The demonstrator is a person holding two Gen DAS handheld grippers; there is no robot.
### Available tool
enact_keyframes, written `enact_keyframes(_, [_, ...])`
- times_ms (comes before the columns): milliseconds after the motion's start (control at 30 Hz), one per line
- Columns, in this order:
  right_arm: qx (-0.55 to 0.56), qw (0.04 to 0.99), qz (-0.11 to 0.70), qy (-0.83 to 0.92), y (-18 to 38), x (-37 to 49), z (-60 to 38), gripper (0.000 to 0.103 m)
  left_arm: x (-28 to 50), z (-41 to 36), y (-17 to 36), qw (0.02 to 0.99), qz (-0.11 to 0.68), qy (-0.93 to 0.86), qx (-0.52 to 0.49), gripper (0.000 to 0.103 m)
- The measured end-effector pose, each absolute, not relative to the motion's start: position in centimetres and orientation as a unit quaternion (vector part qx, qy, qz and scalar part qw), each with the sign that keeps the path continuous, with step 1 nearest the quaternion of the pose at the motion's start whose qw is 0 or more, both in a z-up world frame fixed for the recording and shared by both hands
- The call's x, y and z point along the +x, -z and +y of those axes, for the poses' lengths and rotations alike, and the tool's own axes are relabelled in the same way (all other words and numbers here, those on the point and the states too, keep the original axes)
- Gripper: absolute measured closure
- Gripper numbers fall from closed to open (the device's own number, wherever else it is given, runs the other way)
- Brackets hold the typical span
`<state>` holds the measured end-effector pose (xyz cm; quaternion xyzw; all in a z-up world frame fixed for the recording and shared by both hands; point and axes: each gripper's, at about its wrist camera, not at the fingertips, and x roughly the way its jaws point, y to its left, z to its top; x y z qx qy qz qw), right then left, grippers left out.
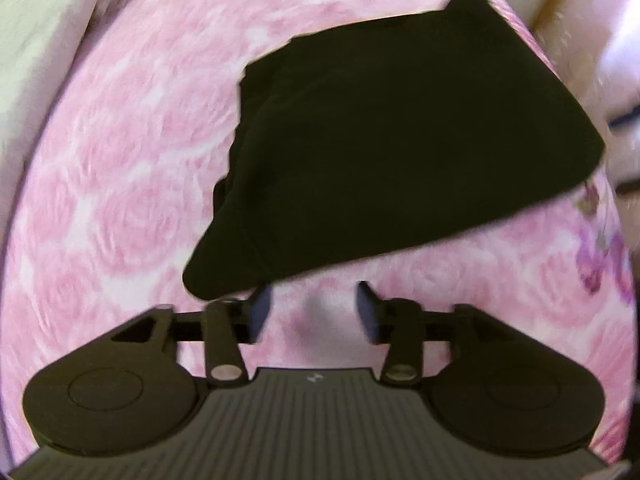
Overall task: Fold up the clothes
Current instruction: 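Grasp the folded jacket with both tools and lift it off the bed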
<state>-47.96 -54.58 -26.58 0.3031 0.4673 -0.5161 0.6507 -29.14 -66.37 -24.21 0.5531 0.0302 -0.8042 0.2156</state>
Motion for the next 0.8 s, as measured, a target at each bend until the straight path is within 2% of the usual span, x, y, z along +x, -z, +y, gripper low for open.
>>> enact_keyframes(67, [0.225, 0.659, 0.506, 0.509, 27.2, -46.4, -53.9, 0.037, -29.0, -64.2, 25.0, 0.203, -0.063, 0.812, 0.544, 0.029])
enact_keyframes(233, [0.034, 0.661, 0.586, 0.468, 32.0, -42.5, -51.4, 0.033, -29.3, -59.9, 28.4, 0.142, -0.253, 0.803, 0.520, 0.023])
enact_keyframes(267, [0.008, 0.655, 0.597, 0.462, 33.2, -42.1, -51.2, 0.033, -29.4, -59.3, 29.1, 0.131, -0.286, 0.798, 0.514, 0.020])
enact_keyframes(400, [-0.080, 0.623, 0.633, 0.453, 37.4, -41.5, -51.4, 0.033, -29.9, -58.3, 31.3, 0.108, -0.370, 0.782, 0.490, 0.018])
enact_keyframes(500, [-0.044, 0.640, 0.613, 0.461, 37.4, -43.8, -53.2, 0.038, -31.0, -58.8, 32.5, 0.095, -0.391, 0.775, 0.488, 0.018])
enact_keyframes(533, [-0.034, 0.652, 0.602, 0.459, 36.8, -44.5, -53.4, 0.045, -31.3, -59.0, 32.7, 0.093, -0.400, 0.773, 0.484, 0.018])
enact_keyframes(567, [-0.027, 0.663, 0.592, 0.457, 36.1, -45.1, -53.4, 0.057, -31.7, -59.3, 33.0, 0.091, -0.408, 0.770, 0.481, 0.016])
enact_keyframes(600, [-0.028, 0.671, 0.581, 0.460, 35.2, -45.7, -53.2, 0.061, -32.0, -59.6, 33.1, 0.087, -0.418, 0.767, 0.479, 0.015])
enact_keyframes(700, [-0.028, 0.678, 0.560, 0.475, 32.6, -47.2, -53.0, 0.063, -33.0, -60.3, 33.6, 0.083, -0.455, 0.749, 0.474, 0.014])
enact_keyframes(733, [-0.023, 0.678, 0.558, 0.478, 32.1, -47.6, -53.0, 0.063, -33.4, -60.8, 33.9, 0.081, -0.464, 0.742, 0.477, 0.015])
enact_keyframes(800, [-0.012, 0.679, 0.556, 0.480, 31.8, -48.3, -53.0, 0.062, -34.2, -61.7, 34.0, 0.074, -0.453, 0.741, 0.490, 0.042])
